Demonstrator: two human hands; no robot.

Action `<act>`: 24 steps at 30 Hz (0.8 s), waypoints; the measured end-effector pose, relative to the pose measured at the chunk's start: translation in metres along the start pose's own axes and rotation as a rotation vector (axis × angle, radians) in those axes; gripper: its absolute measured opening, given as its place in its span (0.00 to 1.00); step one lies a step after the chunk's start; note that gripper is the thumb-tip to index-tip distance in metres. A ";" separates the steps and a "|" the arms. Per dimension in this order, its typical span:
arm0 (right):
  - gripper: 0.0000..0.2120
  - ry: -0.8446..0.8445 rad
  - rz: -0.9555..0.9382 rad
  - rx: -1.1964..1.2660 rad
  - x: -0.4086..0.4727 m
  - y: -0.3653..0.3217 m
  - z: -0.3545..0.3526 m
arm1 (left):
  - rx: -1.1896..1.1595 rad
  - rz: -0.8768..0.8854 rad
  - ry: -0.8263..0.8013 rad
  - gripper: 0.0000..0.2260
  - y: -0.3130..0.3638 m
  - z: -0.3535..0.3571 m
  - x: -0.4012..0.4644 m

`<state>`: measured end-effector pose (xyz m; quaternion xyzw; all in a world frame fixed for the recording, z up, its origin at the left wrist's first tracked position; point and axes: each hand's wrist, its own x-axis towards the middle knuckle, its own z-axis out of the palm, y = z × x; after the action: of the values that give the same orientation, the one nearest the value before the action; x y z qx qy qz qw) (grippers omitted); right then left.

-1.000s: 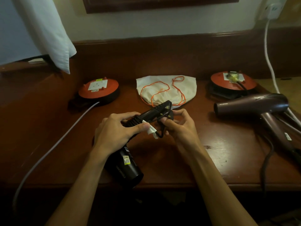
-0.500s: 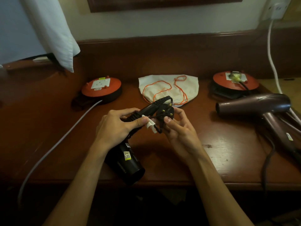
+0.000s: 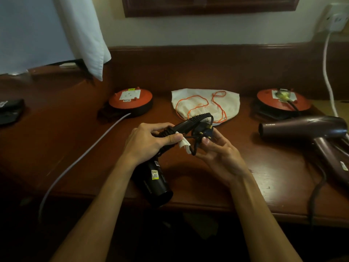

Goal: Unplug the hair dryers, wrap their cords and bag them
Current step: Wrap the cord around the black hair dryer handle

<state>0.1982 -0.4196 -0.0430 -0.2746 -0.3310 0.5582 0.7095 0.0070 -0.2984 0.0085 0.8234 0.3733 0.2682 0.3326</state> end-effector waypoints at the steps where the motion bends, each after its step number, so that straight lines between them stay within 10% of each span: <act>1: 0.21 -0.006 -0.012 0.005 0.001 0.001 0.000 | -0.027 0.003 -0.003 0.20 -0.001 -0.001 0.000; 13: 0.26 -0.136 -0.038 0.068 -0.002 -0.003 -0.003 | -0.204 0.086 -0.049 0.16 0.006 0.009 -0.008; 24: 0.16 0.193 -0.258 -0.637 0.001 0.005 0.000 | -0.156 0.015 -0.119 0.31 -0.010 0.009 0.002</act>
<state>0.1950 -0.4173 -0.0467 -0.4896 -0.4517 0.3044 0.6809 0.0102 -0.2952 -0.0047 0.8123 0.3249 0.2496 0.4151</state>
